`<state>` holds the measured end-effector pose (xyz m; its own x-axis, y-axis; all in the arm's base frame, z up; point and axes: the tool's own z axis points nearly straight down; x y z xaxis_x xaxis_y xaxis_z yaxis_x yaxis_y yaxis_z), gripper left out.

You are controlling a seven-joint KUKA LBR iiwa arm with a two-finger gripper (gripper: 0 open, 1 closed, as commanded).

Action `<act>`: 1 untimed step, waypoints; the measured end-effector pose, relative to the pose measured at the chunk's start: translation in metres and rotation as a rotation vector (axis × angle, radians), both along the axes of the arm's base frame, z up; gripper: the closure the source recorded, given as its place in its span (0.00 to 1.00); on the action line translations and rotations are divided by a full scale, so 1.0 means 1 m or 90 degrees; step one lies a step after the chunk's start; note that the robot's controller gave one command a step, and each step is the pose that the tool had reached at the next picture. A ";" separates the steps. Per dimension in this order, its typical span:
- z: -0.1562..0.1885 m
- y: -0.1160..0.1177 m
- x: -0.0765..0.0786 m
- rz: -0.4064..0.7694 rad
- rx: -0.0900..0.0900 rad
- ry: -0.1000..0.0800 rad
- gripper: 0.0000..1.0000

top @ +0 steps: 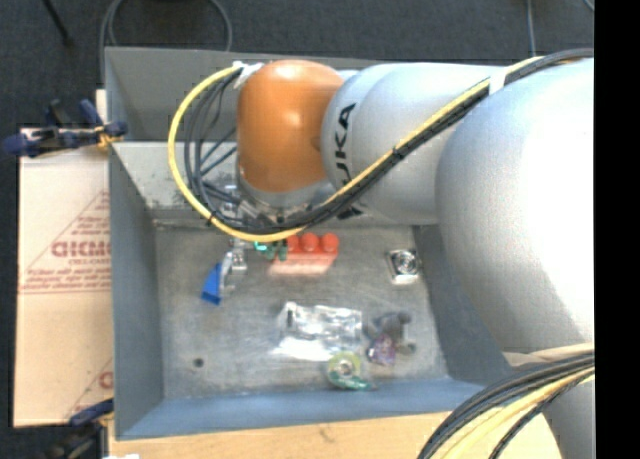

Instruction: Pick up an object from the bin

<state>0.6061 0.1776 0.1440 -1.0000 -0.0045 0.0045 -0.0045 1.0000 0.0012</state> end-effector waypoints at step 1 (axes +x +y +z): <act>-0.065 -0.052 0.038 -0.060 -0.002 -0.004 0.00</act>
Offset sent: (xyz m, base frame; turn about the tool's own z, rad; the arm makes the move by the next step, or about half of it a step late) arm 0.0366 -0.0476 -0.0614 0.0891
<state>0.6439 0.1256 0.0795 -0.9959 0.0902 -0.0017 0.0902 0.9959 -0.0010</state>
